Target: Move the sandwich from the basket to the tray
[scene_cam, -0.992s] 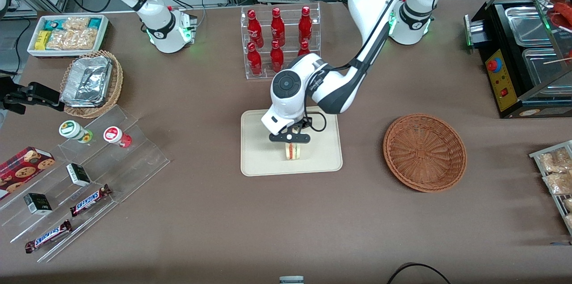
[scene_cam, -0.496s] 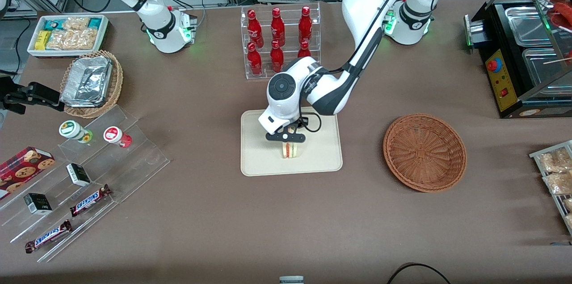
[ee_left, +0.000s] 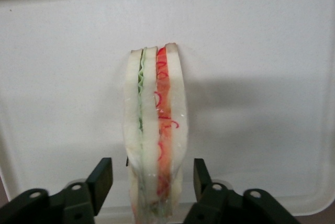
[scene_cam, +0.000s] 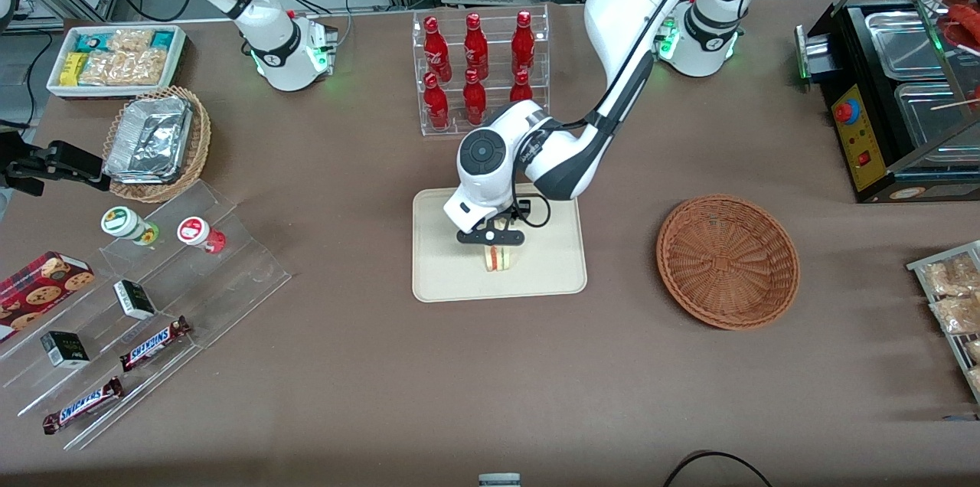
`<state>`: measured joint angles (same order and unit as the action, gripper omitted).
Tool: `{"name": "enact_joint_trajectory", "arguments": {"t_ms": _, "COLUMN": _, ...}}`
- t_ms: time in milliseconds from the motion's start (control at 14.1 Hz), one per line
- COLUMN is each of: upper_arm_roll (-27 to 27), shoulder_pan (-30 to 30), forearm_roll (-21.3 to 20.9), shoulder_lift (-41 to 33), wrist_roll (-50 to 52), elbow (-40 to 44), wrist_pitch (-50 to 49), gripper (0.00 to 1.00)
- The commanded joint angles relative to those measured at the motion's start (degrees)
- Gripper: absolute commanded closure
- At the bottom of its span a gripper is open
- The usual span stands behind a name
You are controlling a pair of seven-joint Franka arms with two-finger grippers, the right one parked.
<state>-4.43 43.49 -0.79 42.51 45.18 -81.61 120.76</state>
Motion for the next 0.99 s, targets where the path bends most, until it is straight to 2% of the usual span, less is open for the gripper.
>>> {"name": "enact_joint_trajectory", "arguments": {"t_ms": 0, "upper_arm_roll": 0.7, "shoulder_pan": 0.0, "forearm_roll": 0.4, "shoulder_lift": -3.7, "wrist_roll": 1.3, "elbow": 0.8, "wrist_pitch": -3.5, "gripper": 0.01}}
{"name": "enact_joint_trajectory", "arguments": {"t_ms": 142, "upper_arm_roll": 1.1, "shoulder_pan": -0.2, "forearm_roll": 0.4, "shoulder_lift": -7.5, "wrist_roll": 1.5, "elbow": 0.8, "wrist_pitch": -6.4, "gripper": 0.01}}
{"name": "enact_joint_trajectory", "arguments": {"t_ms": 354, "upper_arm_roll": 1.5, "shoulder_pan": -4.3, "forearm_roll": 1.2, "shoulder_lift": -13.1, "wrist_roll": 2.3, "elbow": 0.8, "wrist_pitch": -11.6, "gripper": 0.01}}
{"name": "enact_joint_trajectory", "arguments": {"t_ms": 496, "upper_arm_roll": 2.1, "shoulder_pan": -4.6, "forearm_roll": 0.2, "shoulder_lift": -17.0, "wrist_roll": 3.7, "elbow": 0.4, "wrist_pitch": -16.2, "gripper": 0.0}}
{"name": "enact_joint_trajectory", "arguments": {"t_ms": 780, "upper_arm_roll": 7.1, "shoulder_pan": -6.5, "forearm_roll": -1.7, "shoulder_lift": -23.1, "wrist_roll": 2.7, "elbow": 0.0, "wrist_pitch": -23.9, "gripper": 0.01}}
{"name": "enact_joint_trajectory", "arguments": {"t_ms": 921, "upper_arm_roll": 7.9, "shoulder_pan": -8.0, "forearm_roll": -2.7, "shoulder_lift": -25.8, "wrist_roll": -1.5, "elbow": -1.1, "wrist_pitch": -26.2, "gripper": 0.0}}
